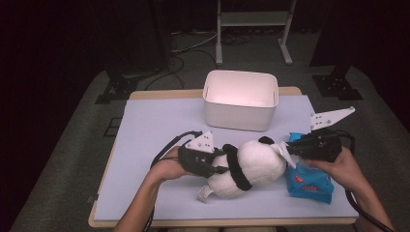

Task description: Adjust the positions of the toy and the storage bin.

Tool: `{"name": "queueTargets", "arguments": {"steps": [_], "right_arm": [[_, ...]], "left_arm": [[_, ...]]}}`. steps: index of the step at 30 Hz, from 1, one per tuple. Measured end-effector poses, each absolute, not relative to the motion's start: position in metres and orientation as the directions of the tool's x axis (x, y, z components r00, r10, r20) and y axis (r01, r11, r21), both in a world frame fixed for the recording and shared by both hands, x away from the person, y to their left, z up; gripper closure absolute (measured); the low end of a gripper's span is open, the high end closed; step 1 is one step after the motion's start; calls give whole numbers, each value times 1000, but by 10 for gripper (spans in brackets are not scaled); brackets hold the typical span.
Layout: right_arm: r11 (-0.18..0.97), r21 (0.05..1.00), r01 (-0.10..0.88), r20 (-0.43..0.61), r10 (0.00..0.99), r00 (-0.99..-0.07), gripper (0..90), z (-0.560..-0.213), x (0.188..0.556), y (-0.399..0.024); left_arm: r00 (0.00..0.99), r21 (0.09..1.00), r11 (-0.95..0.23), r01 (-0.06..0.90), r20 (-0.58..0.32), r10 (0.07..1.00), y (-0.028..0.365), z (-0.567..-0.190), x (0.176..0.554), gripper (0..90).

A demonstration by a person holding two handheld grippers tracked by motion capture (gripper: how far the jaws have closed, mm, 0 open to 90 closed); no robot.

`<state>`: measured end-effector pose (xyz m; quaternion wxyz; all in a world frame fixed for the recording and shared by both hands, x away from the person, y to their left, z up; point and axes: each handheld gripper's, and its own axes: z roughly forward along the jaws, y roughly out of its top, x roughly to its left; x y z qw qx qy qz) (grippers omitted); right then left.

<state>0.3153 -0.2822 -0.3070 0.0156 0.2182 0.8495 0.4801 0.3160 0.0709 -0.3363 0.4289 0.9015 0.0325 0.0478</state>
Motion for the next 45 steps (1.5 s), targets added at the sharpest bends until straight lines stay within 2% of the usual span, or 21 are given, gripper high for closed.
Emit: {"name": "queueTargets", "arguments": {"steps": [29, 41, 43, 45], "right_arm": [[459, 837, 297, 128, 365, -922, 833, -286, 317, -265], [384, 881, 276, 134, 358, -924, 836, -274, 315, -270], [414, 868, 274, 126, 350, -928, 836, -273, 314, -266], [509, 812, 285, 97, 364, -926, 836, -284, 314, -257]], "left_arm": [[996, 779, -627, 16, 41, 77, 62, -342, 313, 467], [998, 786, -619, 11, 31, 57, 56, -344, 312, 460], [998, 790, -613, 13, 28, 56, 53, -345, 312, 460], [998, 783, -622, 9, 30, 52, 49, -345, 312, 459]]}}
